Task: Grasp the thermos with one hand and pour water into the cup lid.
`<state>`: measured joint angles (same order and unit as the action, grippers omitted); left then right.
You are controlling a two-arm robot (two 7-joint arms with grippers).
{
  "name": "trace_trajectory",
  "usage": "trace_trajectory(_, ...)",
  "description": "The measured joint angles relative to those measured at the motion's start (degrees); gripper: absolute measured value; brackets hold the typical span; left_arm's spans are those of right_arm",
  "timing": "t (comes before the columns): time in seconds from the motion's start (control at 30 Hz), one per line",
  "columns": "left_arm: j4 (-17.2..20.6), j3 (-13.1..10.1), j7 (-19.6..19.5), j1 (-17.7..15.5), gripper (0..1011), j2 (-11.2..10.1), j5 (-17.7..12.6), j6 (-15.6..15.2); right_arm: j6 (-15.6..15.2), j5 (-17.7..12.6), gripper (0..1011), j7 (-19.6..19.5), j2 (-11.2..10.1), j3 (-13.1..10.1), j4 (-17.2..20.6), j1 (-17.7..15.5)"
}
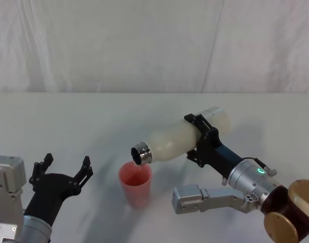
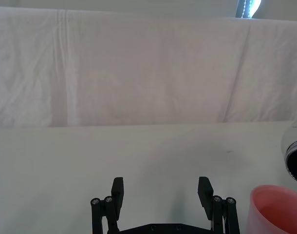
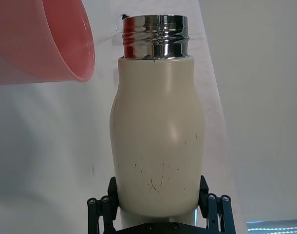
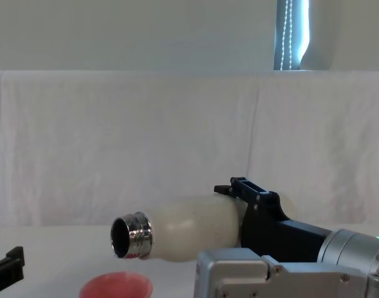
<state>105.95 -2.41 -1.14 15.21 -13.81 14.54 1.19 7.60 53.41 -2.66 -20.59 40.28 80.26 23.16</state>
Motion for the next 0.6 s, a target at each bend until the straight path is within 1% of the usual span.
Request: trace_trajectory(0.6,0.00,0.00,0.00,0.00,1001,0.00,0.00,0.00,-0.05,0.21,950,0.04,-0.02,0.21,0.08,0.15)
